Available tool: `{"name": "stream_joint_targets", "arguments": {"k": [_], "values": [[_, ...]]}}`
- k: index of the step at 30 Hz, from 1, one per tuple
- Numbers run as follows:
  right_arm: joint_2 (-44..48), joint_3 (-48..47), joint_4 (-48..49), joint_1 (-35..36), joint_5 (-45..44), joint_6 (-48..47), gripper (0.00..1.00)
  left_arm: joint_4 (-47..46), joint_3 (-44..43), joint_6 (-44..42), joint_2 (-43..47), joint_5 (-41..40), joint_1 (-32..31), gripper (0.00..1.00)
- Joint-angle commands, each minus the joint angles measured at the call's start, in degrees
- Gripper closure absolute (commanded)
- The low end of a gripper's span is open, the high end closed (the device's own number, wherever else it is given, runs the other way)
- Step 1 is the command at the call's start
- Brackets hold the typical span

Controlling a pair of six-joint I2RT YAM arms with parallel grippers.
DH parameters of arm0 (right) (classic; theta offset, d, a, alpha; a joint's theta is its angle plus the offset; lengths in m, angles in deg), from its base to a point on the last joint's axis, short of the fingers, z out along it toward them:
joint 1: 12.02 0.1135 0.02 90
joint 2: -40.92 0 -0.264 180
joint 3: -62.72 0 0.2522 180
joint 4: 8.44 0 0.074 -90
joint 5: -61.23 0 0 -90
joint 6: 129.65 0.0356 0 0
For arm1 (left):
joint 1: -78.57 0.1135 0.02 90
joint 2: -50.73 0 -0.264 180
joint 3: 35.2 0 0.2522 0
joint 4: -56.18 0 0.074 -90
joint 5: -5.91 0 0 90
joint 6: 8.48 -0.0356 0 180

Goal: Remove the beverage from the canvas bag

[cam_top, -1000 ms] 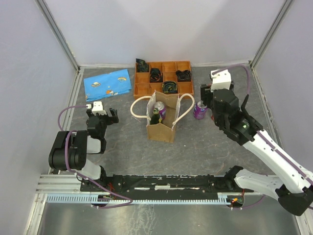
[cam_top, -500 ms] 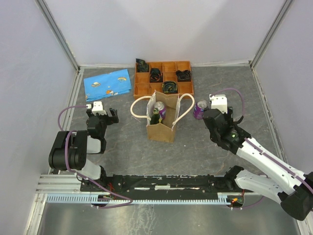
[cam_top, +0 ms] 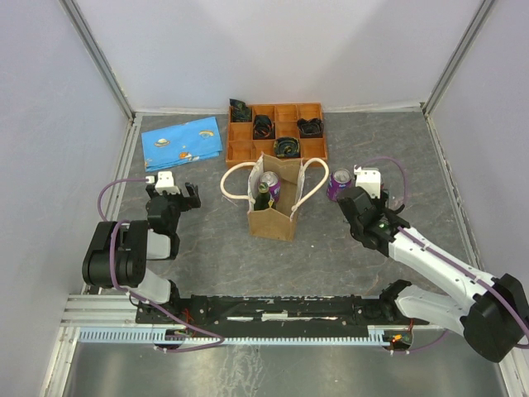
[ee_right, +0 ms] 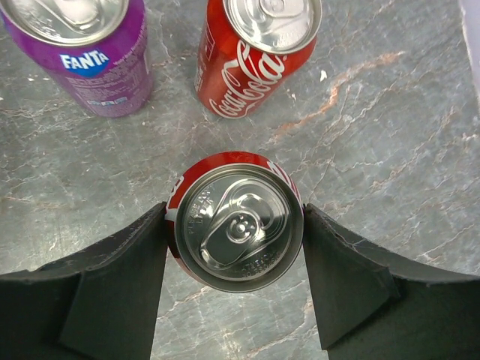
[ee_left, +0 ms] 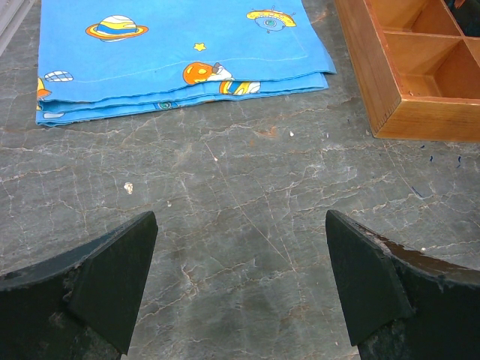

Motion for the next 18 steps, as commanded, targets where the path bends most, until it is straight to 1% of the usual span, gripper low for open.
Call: {"name": "stream_joint_targets", "arguments": {"k": [1, 9, 12, 14, 15, 16, 17, 18], "values": [[0.5, 0.4, 7.4, -1.8, -0.7, 2.3, 1.00, -2.2, -0.3, -2.0, 0.3, -0.6, -0.2, 0.01], [0.3, 2.8, 7.9, -4.0, 1.7, 4.0, 0.96, -2.1, -0.3, -2.1, 0.2, -0.5, -0.3, 0.01], [-0.2, 3.0, 7.8, -4.7, 2.2, 5.0, 0.91, -2.2, -0.3, -2.0, 0.3, -0.5, -0.2, 0.01], [-0.7, 2.6, 7.1, -4.8, 2.2, 5.5, 0.85, -2.2, -0.3, -2.0, 0.2, -0.5, -0.2, 0.01], [-0.9, 2.2, 6.6, -4.8, 2.0, 5.8, 0.80, -2.2, -0.3, -2.0, 0.3, -0.5, -0.2, 0.01], [-1.1, 1.9, 6.0, -4.8, 1.8, 6.2, 0.68, -2.2, -0.3, -2.0, 0.2, -0.6, -0.2, 0.01], [-1.3, 1.5, 5.3, -4.8, 1.8, 6.3, 0.54, -2.1, -0.3, -2.1, 0.3, -0.5, -0.2, 0.01], [-1.4, 1.1, 4.7, -4.8, 1.7, 6.5, 0.36, -2.1, -0.3, -2.0, 0.3, -0.6, -0.2, 0.01]]}}
